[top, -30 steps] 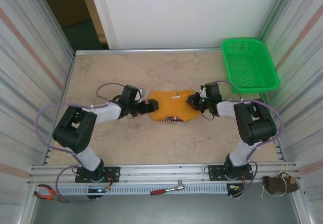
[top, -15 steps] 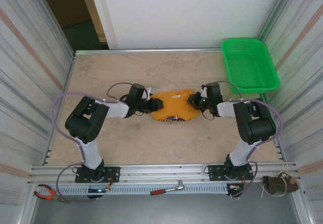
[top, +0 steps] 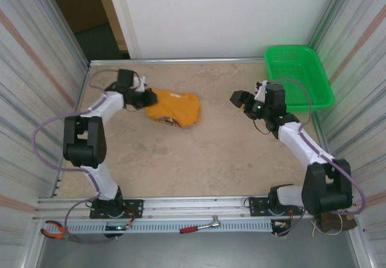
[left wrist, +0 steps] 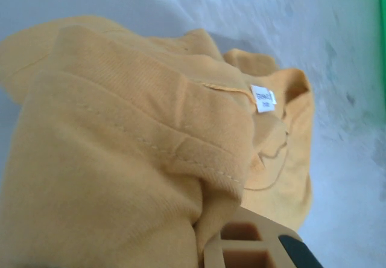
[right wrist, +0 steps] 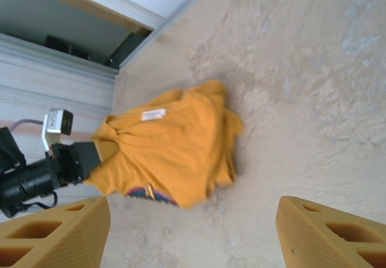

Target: Fold the inside-out t-shirt

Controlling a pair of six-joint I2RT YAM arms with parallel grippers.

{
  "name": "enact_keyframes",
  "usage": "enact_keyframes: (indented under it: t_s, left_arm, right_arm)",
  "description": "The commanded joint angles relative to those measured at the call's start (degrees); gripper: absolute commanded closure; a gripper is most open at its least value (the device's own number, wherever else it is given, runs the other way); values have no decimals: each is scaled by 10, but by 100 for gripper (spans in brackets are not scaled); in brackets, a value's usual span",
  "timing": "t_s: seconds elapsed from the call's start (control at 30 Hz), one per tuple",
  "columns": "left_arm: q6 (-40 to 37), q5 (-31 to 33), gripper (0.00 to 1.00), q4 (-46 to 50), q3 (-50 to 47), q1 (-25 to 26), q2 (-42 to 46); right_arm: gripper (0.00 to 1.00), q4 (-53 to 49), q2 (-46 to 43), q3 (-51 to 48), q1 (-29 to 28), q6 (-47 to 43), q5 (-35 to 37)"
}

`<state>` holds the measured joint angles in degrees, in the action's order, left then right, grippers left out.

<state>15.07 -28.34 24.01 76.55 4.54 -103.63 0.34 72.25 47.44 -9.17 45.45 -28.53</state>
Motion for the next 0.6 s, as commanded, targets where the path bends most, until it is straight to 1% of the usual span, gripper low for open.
enact_keyframes:
  t_s: [0.0,0.07,0.17,0.2,0.23,0.27,0.3,0.33,0.37,0.4,0.47,0.5,0.57]
  left_arm:
    - [-130,33,100,175,64,-51,-35]
    - [-151,53,100,195,101,-78,-56]
    - [-177,85,100,221,161,-98,-94]
    - [-184,95,94,226,176,-99,-105]
    - [-190,110,79,228,191,-100,-116]
    - [-192,131,54,223,201,-100,-125]
    - [-194,147,40,222,210,-101,-131]
    - [-194,173,27,222,220,-101,-135]
    - [-194,190,19,220,228,-104,-134]
    - [-192,202,9,216,232,-107,-128]
    - [-182,229,1,193,230,-114,-96]
    - [-176,237,1,181,225,-118,-78]
    - [-158,249,1,142,200,-122,-24]
  right_arm:
    - [26,-96,-31,-2,20,-27,-1]
    - [22,-111,-50,-9,34,-31,0]
    - [20,-134,-66,-16,52,-41,-5]
    - [20,-140,-67,-16,57,-45,-6]
    - [19,-146,-69,-16,62,-49,-6]
    - [17,-152,-71,-17,68,-53,-2]
    - [15,-159,-72,-16,72,-57,6]
    - [10,-170,-75,-13,78,-62,19]
    - [8,-183,-78,-8,84,-69,31]
    - [1,-196,-81,-3,91,-77,45]
    - [1,-230,-88,15,106,-93,93]
    - [1,-244,-90,22,113,-100,118]
    - [1,-270,-92,40,119,-115,202]
